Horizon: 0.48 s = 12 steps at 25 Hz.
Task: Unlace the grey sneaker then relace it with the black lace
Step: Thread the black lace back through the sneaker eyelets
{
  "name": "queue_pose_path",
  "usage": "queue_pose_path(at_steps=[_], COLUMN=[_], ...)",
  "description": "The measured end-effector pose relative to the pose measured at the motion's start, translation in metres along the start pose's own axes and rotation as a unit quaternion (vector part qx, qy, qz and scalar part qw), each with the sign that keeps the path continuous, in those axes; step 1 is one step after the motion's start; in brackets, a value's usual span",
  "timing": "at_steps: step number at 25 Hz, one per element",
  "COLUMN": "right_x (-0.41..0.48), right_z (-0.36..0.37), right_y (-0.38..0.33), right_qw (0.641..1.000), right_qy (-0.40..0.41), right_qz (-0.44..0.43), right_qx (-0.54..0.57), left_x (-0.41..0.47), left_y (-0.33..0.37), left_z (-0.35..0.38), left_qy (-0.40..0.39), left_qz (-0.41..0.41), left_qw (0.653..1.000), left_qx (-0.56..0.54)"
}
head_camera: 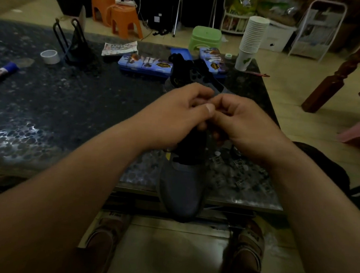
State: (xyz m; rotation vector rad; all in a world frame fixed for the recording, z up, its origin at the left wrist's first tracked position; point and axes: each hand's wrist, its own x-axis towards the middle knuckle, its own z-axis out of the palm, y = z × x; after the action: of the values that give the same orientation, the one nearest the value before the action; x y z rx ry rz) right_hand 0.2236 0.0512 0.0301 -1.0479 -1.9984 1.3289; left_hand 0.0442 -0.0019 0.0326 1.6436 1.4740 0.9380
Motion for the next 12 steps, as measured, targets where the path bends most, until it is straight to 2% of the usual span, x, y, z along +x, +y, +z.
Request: queue_pose_path(at_steps=[4, 8, 12], right_x=[0.008, 0.011, 0.014], right_z=[0.004, -0.002, 0.007], right_y=[-0.001, 0.007, 0.007], right_qw=[0.998, 0.993, 0.994], right_qy=[0.065, 0.041, 0.03], right_qz=[-0.02, 0.015, 0.018], right_qx=[0.004, 0.111, 0.106], left_x=[-0.004, -0.003, -0.004], left_y=[-0.004, -0.018, -0.022], left_z=[0.004, -0.008, -0.009], left_qy=[-0.005, 0.049, 0.049], left_qz=[-0.045, -0.041, -0.038], left_qw=[0.999, 0.998, 0.998], left_qx=[-0.002, 0.008, 0.0])
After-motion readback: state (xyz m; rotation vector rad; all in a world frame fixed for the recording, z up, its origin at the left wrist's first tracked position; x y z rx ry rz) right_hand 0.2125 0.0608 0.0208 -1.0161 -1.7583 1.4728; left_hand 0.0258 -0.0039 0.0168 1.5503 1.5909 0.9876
